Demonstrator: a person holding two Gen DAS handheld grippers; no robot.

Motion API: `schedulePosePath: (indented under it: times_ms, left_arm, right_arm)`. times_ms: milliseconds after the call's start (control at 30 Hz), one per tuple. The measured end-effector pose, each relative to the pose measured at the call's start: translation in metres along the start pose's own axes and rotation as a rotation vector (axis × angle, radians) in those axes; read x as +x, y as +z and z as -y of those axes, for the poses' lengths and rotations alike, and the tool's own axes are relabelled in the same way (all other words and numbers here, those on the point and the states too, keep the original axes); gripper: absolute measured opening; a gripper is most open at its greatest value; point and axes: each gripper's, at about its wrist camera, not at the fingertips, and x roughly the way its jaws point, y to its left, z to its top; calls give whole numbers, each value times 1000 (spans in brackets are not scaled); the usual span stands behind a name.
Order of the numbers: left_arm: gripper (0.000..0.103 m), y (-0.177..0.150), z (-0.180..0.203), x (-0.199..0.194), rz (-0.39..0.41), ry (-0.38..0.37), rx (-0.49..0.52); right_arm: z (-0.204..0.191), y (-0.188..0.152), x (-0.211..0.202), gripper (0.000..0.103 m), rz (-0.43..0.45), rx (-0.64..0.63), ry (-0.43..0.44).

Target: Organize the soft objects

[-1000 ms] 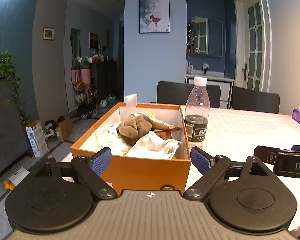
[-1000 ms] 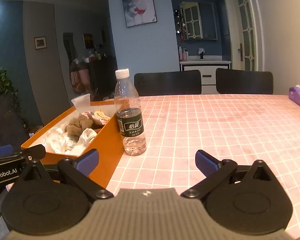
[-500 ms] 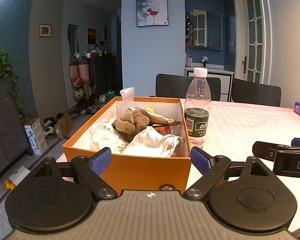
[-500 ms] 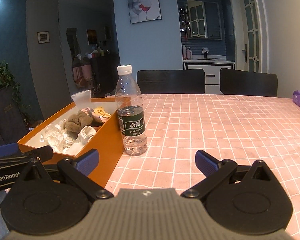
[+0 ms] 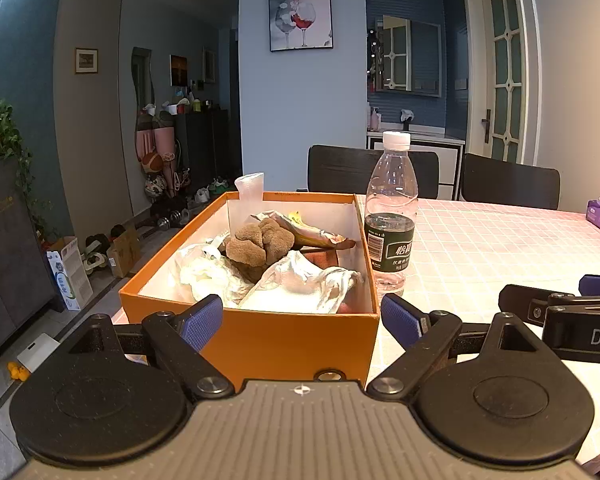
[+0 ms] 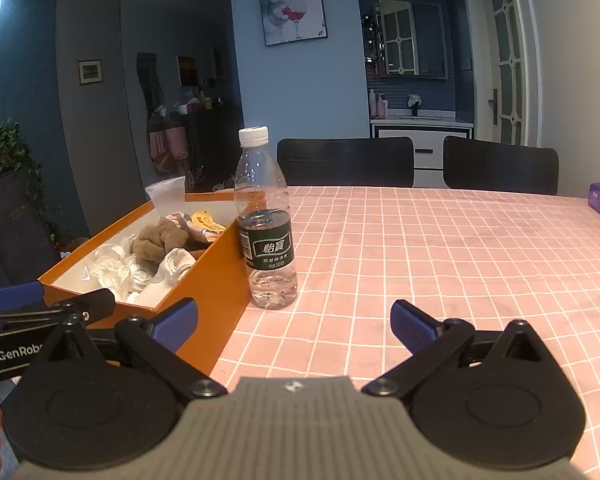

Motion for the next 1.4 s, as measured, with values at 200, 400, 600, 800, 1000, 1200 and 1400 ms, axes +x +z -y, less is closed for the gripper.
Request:
schedulePosePath:
  times_ms: [200, 400, 600, 800, 1000, 1200, 1400]
  left_arm:
    - [103, 0, 0, 0, -1, 0, 0]
    - [103, 0, 1, -1, -2, -2, 6]
    - [103, 0, 2, -1, -3, -1, 8]
    - [103, 0, 1, -1, -2, -2, 8]
    - [103, 0, 1, -2, -2, -4, 9]
    - [103, -1, 1, -2, -2, -5, 10]
    - [103, -1, 2, -2, -3, -5, 9]
  right_arm:
    - [0, 0, 0, 100, 0, -1, 3]
    - [1, -2, 0, 100, -3, 2, 6]
    - [1, -2, 0, 100, -4, 4, 9]
    - [1, -4, 0, 100, -6, 5, 12]
    - [1, -4, 0, 100, -9, 6, 14]
    - [2, -5, 0, 100, -12, 8, 19]
    - [2, -5, 0, 100, -13, 8, 18]
